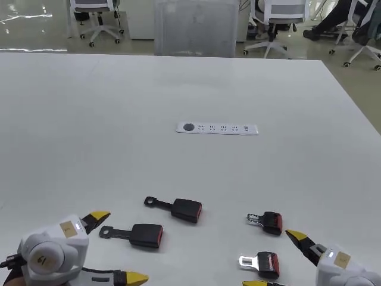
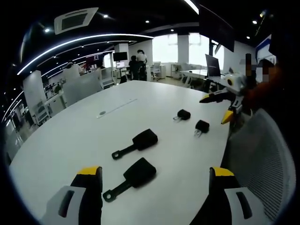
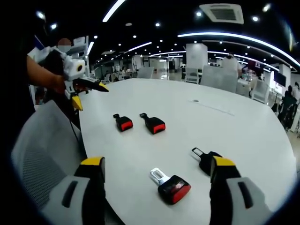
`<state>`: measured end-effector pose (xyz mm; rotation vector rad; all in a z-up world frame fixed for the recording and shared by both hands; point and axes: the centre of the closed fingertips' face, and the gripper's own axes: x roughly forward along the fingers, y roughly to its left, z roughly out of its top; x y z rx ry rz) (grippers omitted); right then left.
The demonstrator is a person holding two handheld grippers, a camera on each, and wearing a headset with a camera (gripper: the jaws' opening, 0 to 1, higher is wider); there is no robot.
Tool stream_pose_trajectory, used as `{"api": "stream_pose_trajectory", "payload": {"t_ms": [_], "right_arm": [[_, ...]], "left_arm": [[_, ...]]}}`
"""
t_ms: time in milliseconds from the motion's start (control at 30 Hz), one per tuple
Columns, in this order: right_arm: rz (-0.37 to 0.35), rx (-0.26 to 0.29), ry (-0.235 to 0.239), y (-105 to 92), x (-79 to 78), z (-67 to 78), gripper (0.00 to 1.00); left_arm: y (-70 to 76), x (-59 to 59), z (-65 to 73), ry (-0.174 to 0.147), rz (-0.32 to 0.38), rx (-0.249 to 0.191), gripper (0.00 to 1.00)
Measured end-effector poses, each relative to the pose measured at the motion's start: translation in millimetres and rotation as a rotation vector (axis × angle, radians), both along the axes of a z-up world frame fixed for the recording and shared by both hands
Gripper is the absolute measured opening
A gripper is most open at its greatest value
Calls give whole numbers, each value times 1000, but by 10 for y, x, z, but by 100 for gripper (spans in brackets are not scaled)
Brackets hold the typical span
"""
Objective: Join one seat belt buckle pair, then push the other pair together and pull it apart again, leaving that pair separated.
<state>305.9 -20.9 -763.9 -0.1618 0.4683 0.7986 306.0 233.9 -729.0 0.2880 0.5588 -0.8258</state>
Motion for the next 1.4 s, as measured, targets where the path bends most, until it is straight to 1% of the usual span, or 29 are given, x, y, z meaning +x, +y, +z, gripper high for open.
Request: {"api": "stream_pose_trajectory", "payload": {"t_ms": [200,333,733,800,1067,1267,1333,1400], "right_arm": [[4,-4,-4,-7,3,-7,94],[6,-7,2,-5,1,-20,95],[17,-12,1,28,7,-30,94],[18,-5,5,44,-4,-27,94],[26,-13,17,37,-39,-68,93],[31,-14,25,30,-53,-96,93],[35,-18,28,30,-62,-106,92],[39,-16,33,35,-72,-115,91]], "left_arm": [[3,13,13,-1,1,-1,97],[12,24,18,-3,4,-2,97],[20,21,19,-1,0,-1,97],[20,23,19,-2,0,0,97],[19,24,19,-3,-4,1,97],[22,4,3,-1,-10,4,96],[20,-7,-1,-6,-18,8,95],[18,-17,-13,1,-21,12,95]]}}
